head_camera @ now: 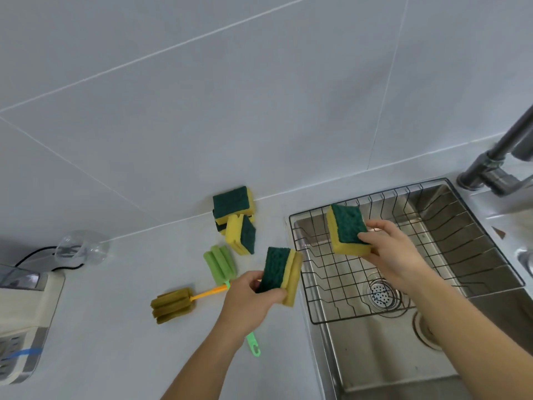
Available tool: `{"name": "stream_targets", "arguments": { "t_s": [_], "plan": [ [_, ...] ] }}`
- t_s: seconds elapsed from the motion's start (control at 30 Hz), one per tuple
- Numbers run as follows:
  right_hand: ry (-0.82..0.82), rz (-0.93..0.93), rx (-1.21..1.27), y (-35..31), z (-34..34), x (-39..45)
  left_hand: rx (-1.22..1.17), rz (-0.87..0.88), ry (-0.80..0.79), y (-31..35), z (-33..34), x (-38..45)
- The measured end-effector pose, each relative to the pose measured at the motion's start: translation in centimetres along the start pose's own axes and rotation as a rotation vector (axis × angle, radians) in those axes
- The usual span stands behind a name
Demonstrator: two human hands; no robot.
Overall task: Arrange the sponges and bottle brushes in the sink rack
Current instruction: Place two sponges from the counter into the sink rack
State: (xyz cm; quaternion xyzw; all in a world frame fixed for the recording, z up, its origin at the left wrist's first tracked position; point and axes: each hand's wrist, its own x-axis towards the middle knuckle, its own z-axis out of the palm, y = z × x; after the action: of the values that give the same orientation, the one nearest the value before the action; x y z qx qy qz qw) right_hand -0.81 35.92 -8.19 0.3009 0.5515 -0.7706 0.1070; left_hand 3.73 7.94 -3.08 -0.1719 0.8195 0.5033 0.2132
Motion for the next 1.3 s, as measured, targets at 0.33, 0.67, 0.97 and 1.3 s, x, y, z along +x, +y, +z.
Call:
{"name": "stream_targets", "arguments": {
  "t_s": [0.33, 0.67, 0.97, 1.3],
  "plan": [
    [0.123, 0.021, -0.110, 1.0, -4.5, 1.9, -0.015, -0.058, -0.054, 3.7, 7.0, 3.1],
    [0.143, 0.047, -0.358, 1.6, -7.8, 4.9, 0.034, -0.069, -0.014, 4.6, 14.6, 6.9],
    [0.106, -0.003, -0.657, 2.7, -8.4, 6.2, 0.274, -0.029, 0.034, 2.6, 17.5, 9.3],
    [-0.012, -0.066, -1.052, 1.5, -9.0, 5.9, 0.478, 0.063, -0.095, 1.9, 17.2, 9.2]
  ]
}}
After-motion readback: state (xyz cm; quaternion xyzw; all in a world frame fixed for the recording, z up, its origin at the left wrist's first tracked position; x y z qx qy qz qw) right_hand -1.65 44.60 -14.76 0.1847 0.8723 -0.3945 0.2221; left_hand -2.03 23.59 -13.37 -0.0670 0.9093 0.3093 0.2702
